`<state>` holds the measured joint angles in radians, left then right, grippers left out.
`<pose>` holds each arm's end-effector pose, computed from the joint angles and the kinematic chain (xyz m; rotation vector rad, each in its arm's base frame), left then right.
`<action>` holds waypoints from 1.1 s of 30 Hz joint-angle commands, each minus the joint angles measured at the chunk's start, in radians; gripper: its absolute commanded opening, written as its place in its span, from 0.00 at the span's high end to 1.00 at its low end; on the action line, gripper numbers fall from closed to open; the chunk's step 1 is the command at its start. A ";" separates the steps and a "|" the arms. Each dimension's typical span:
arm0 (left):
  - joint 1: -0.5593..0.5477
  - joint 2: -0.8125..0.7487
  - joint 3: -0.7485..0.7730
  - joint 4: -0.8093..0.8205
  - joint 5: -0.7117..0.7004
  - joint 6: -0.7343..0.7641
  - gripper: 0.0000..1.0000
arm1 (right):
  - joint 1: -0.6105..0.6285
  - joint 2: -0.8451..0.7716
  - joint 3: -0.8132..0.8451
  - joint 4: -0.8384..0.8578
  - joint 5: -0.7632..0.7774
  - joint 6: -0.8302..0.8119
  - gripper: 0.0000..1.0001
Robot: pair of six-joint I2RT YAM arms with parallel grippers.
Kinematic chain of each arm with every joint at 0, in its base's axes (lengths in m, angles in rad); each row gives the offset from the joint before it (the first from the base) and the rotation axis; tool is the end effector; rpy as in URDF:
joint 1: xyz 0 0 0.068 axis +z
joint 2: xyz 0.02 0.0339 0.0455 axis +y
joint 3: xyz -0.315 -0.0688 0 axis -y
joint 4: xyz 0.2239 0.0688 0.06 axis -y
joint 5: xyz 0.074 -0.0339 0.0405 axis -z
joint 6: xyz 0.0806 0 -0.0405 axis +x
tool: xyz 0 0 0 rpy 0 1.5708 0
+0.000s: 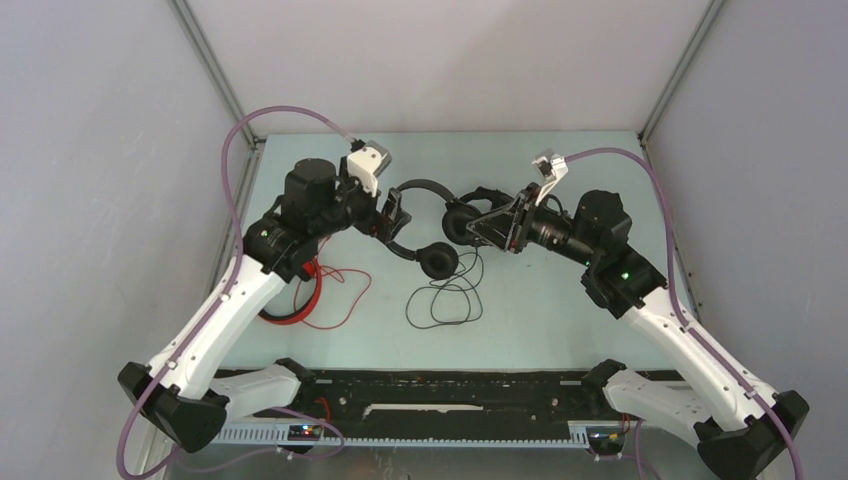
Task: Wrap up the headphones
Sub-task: Wrap the headphones cable around the headphones.
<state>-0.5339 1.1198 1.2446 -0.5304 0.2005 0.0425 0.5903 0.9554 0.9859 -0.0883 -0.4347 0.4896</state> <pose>0.1967 -0.1349 0.4240 0.6955 1.8799 -0.5157 0.1531 0.1434 0.4290 -0.4451 1.7015 1.1615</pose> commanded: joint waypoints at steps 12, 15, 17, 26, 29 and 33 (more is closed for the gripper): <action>-0.002 -0.038 0.015 -0.027 -0.004 -0.015 1.00 | 0.118 0.062 -0.026 0.097 0.252 -0.294 1.00; -0.003 -0.038 0.032 -0.064 -0.039 -0.034 1.00 | 0.176 0.102 -0.026 0.107 0.398 -0.438 1.00; -0.003 -0.044 0.043 -0.084 -0.036 -0.035 1.00 | 0.202 0.115 -0.026 0.113 0.477 -0.523 1.00; -0.003 -0.016 0.063 -0.140 -0.041 -0.069 0.93 | 0.317 0.177 -0.026 0.179 0.753 -0.836 0.99; -0.002 -0.008 0.054 -0.140 -0.081 -0.074 1.00 | 0.322 0.172 -0.026 0.149 0.746 -0.842 0.86; -0.003 0.012 0.068 -0.151 -0.148 -0.103 1.00 | 0.327 0.104 -0.027 0.044 0.652 -0.816 0.56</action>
<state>-0.5278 1.1412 1.2449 -0.6800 0.0433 -0.0097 0.9283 1.1179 0.9554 0.0486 0.1799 -0.2741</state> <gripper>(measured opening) 0.041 0.334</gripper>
